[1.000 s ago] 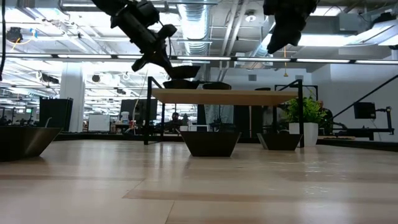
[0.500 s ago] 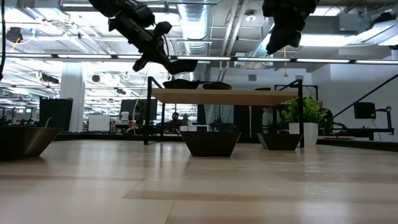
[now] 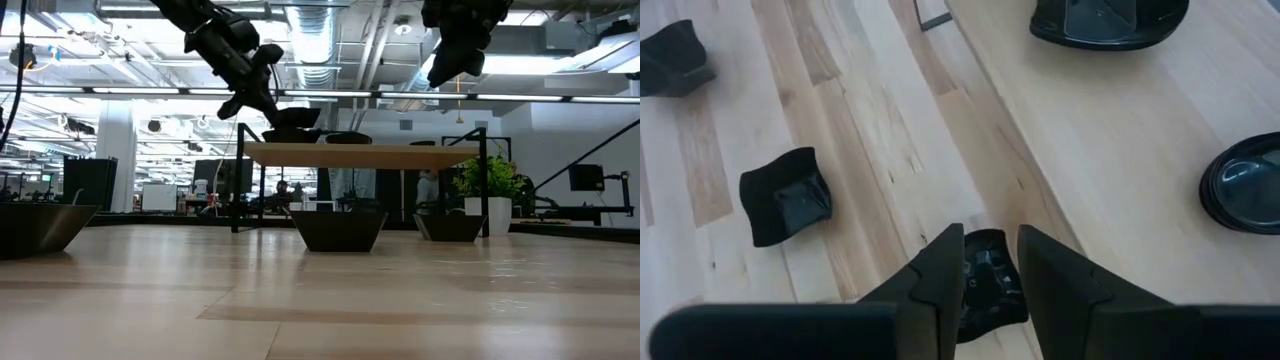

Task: Pick & Place Mini shaped plates
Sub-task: Stack the distorted square plate on top of the distorted square plate on the shelf

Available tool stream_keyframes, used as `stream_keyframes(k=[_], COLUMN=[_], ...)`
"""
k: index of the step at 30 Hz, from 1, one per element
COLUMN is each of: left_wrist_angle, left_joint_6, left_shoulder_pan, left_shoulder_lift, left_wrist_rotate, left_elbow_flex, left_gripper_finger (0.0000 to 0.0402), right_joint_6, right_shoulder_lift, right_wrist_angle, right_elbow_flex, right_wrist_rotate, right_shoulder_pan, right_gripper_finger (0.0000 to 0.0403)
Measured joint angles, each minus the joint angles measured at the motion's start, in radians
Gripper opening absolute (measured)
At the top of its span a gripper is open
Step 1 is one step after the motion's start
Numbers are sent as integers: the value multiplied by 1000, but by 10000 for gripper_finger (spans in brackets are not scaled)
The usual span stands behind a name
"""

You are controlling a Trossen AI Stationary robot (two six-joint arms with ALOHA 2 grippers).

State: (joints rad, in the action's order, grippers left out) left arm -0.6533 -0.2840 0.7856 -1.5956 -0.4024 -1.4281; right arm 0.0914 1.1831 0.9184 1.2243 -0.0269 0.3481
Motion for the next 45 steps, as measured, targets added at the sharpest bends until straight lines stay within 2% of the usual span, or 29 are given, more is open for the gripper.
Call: stream_keyframes(k=[9, 37, 45], left_wrist_angle=[-14, -38, -35], left_joint_6=[11, -8, -8], left_shoulder_pan=[0, -14, -14], left_shoulder_lift=[-4, -20, -23], left_wrist_rotate=[-16, 37, 63], left_elbow_flex=[-1, 0, 0], left_gripper_finger=[4, 4, 29], right_joint_6=[13, 14, 14], right_shoulder_lift=[0, 0, 0], right_wrist_angle=[-19, -23, -23], right_elbow_flex=[0, 0, 0], right_wrist_rotate=[0, 0, 0], right_shoulder_pan=[0, 0, 0], right_gripper_finger=[93, 93, 93])
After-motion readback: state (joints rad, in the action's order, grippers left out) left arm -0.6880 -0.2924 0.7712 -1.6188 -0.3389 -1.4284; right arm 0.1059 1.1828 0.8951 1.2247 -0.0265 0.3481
